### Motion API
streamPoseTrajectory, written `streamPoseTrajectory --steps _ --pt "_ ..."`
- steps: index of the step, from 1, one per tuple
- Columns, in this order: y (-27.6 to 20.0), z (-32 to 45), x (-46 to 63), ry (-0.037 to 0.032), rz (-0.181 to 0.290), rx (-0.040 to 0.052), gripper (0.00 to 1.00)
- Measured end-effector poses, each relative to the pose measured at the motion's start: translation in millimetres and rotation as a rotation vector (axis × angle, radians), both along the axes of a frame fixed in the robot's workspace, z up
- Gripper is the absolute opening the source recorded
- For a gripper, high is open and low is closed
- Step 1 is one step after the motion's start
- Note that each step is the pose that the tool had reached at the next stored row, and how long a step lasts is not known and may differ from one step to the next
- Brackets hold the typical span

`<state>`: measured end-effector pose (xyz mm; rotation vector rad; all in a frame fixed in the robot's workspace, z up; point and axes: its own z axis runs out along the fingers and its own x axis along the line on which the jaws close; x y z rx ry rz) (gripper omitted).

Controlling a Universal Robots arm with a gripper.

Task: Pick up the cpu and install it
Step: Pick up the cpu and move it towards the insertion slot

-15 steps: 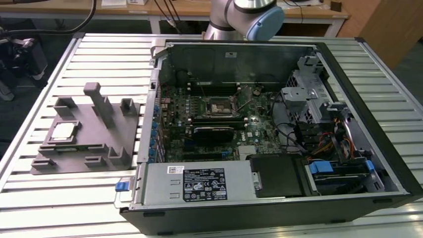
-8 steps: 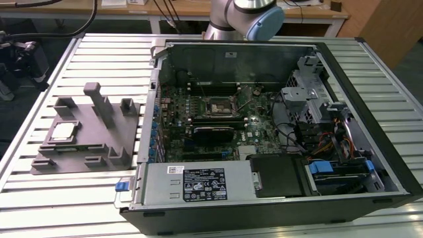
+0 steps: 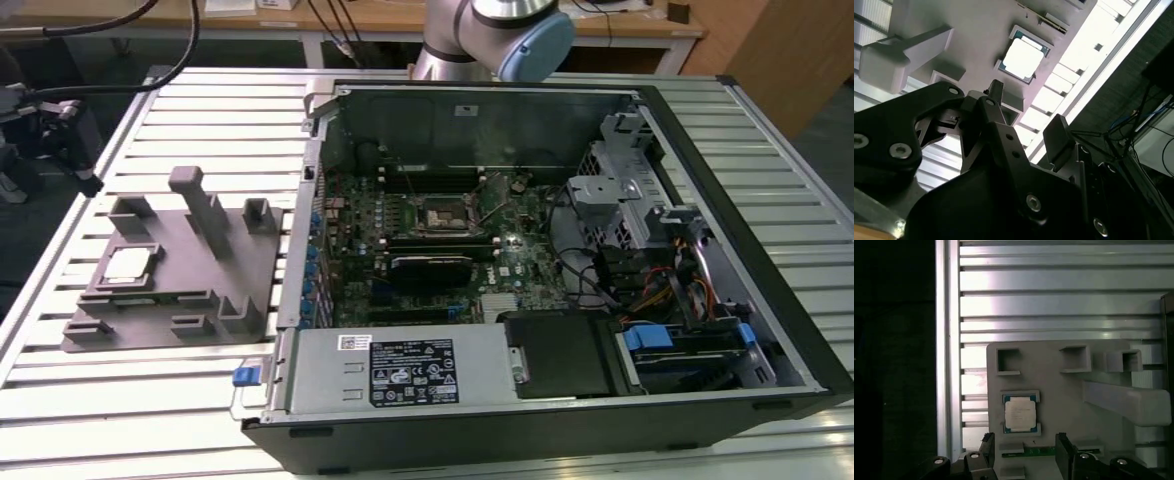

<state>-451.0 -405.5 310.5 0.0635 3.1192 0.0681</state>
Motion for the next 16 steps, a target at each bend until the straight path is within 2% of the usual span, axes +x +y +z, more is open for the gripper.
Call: streamPoseTrajectory --steps 4,5,6,7,8,16 --pt "-1.4 -7.4 0.0 0.0004 0.000 0.0000 0.61" --pt "-1.5 -9.2 0.1 0.0007 0.000 0.0000 0.66" --pt "-1.7 -11.0 0.2 0.0010 0.001 0.0000 0.66" --pt "-2.0 -12.8 0.2 0.0018 0.002 0.0000 0.73" --pt "-2.4 -22.9 0.4 0.0066 0.013 -0.0001 0.73" --pt "-3.4 -37.5 0.5 0.0068 0.021 0.0001 0.73"
